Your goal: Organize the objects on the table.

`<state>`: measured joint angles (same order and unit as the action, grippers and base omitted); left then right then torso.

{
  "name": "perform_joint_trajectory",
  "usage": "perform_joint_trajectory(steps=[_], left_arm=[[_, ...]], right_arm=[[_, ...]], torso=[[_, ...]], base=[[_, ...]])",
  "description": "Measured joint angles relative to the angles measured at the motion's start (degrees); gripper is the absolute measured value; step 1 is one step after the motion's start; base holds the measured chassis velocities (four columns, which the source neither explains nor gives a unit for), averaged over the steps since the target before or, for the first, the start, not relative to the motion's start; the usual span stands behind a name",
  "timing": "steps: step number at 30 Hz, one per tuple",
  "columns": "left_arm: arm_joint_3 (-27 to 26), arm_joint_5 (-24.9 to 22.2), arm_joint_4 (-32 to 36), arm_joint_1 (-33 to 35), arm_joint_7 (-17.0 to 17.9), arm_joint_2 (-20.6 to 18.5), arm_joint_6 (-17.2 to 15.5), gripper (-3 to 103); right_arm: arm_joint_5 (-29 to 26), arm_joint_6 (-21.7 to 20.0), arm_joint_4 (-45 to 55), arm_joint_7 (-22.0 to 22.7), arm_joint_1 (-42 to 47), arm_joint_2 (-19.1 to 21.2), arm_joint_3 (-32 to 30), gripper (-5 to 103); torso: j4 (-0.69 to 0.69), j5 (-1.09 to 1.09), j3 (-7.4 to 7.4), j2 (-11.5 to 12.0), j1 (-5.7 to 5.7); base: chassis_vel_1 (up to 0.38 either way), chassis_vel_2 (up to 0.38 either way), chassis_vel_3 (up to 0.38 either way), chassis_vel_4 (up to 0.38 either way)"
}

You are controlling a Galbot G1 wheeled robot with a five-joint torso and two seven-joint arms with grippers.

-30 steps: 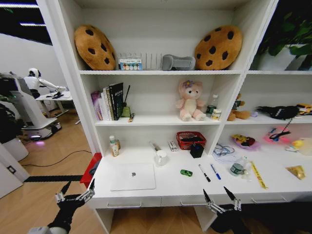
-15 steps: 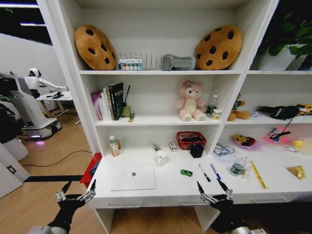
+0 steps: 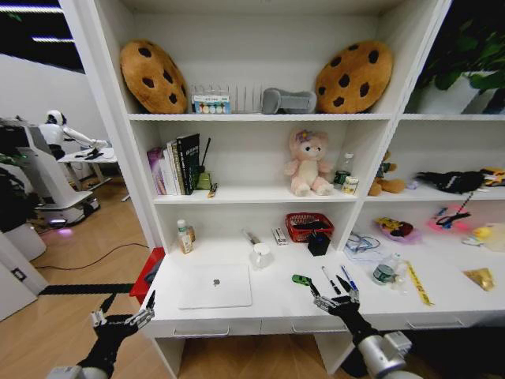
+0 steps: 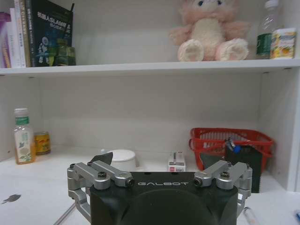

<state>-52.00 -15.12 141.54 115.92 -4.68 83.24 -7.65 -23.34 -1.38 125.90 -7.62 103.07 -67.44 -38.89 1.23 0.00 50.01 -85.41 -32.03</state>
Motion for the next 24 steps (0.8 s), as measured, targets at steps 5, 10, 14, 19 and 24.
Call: perform_joint_trajectory(steps=[5,10,14,19,24], left_arm=[[0.0,-0.03,-0.02,0.0,0.0,-0.02,0.0,100],[0.0,-0.05,-0.03,-0.01,0.0,-0.03,0.0,100],[0.01,-0.06,-0.06,-0.01,0.0,-0.04,-0.01,100],[0.01,-0.07,-0.07,-0.01,0.0,-0.05,-0.01,100],[0.01,-0.07,-0.07,-0.01,0.01,-0.05,-0.02,100]], right_arm=[[2.13,0.03,-2.14,-0.05,-1.09,-0.74,3.13,100],[3.7,0.18,-3.06,-0.01,0.42,-2.02,0.94,100],[3.53,1.25,-7.37,-10.55,1.64,0.84,-4.67,100],[0.32,5.67,-18.85,-37.25,-5.36,10.01,-11.33,100],[-2.78,9.0,-23.17,-32.56,-7.75,12.5,-12.18,100]], torso=[[0.0,0.01,0.0,0.0,0.0],[0.02,0.0,0.0,0.0,0.0],[0.04,0.02,0.0,0.0,0.0],[-0.04,0.03,0.0,0.0,0.0],[0.0,0.02,0.0,0.0,0.0]], base=[[0.0,0.0,0.0,0.0],[0.0,0.0,0.0,0.0],[0.0,0.0,0.0,0.0],[0.0,0.0,0.0,0.0],[0.0,0.0,0.0,0.0]])
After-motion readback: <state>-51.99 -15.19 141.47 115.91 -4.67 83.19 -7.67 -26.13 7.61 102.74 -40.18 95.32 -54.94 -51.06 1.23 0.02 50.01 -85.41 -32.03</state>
